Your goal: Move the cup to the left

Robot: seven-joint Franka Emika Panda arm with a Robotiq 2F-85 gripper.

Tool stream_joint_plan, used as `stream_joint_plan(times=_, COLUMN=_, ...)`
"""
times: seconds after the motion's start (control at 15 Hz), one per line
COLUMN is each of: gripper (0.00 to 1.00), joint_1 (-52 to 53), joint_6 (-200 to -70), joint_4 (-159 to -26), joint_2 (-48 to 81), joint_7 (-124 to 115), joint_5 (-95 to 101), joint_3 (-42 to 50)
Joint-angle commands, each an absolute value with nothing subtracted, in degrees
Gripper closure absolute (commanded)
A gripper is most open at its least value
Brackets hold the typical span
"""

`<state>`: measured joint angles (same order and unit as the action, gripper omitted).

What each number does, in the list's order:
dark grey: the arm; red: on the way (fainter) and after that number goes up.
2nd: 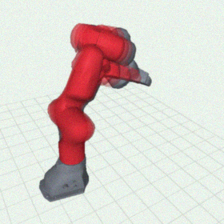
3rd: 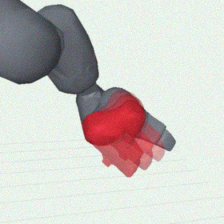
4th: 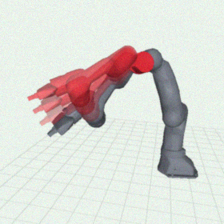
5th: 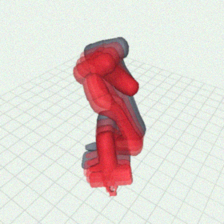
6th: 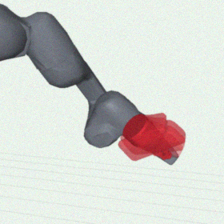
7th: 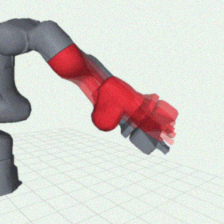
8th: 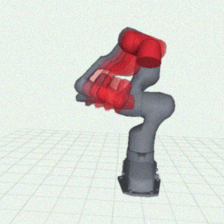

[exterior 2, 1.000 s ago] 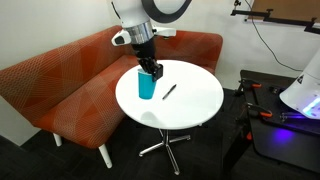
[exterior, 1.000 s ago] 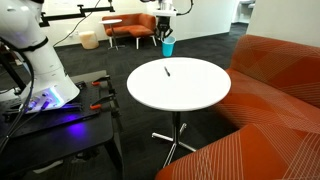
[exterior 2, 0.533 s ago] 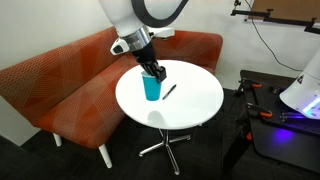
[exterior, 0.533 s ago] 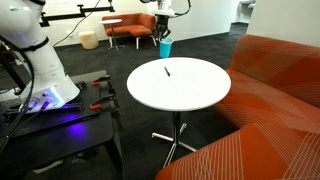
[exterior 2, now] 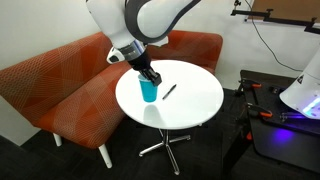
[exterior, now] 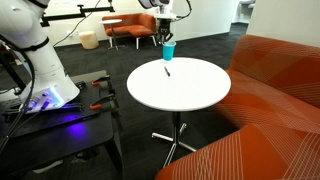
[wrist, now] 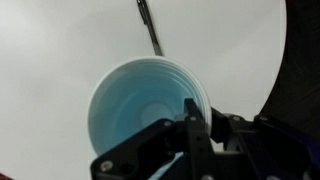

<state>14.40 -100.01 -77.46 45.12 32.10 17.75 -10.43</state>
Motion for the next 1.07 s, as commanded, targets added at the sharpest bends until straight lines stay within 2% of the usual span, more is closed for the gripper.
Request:
stream_joint_plan(times=0.0, gripper=0.98, joint_1=15.69, joint_6=-97.8, joint_4=-73.09, joint_2=48.05, joint_7=30.13, joint_5=18.49, joint_3=-9.72)
stream_joint_plan(times=0.07, gripper=0.98, joint_1=15.77, joint_6=-97.74, joint_4=-72.6, joint_2=48.54, joint_7=29.93, joint_5=18.35, joint_3=-9.71)
stream_joint_plan(times=0.13, gripper=0.88, joint_1=15.86, joint_6=-97.69, joint_4=-72.3, joint_2=48.86, joint_7=29.64, joint_5=18.23, joint_3=-9.73)
stream_joint_plan(times=0.2, gripper=0.67, joint_1=15.9, joint_6=-97.8, joint_4=-72.2, joint_2=49.01, joint_7=29.09, joint_5=18.18, joint_3=-9.74)
stream_joint_plan(times=0.33, gripper=0.63, joint_1=15.97, joint_6=-97.73, joint_4=-72.0, joint_2=49.05, joint_7=28.25, joint_5=18.1, joint_3=-9.72)
stream_joint_plan(times=0.47, gripper=0.51, joint_1=16.11, joint_6=-97.37, joint_4=-72.25, joint_2=48.45, joint_7=26.72, joint_5=18.1, joint_3=-9.51)
stream_joint_plan(times=0.87, gripper=0.05, joint_1=16.49, joint_6=-96.51, joint_4=-75.12, joint_2=44.1, joint_7=21.16, joint_5=18.19, joint_3=-9.19)
stream_joint_plan(times=0.93, gripper=0.01, joint_1=16.46, joint_6=-96.72, joint_4=-76.2, joint_2=42.72, joint_7=20.18, joint_5=18.11, joint_3=-9.24)
stream_joint_plan(times=1.0, gripper=0.0, joint_1=16.45, joint_6=-96.92, joint_4=-77.07, joint_2=41.47, joint_7=19.37, joint_5=18.12, joint_3=-9.29)
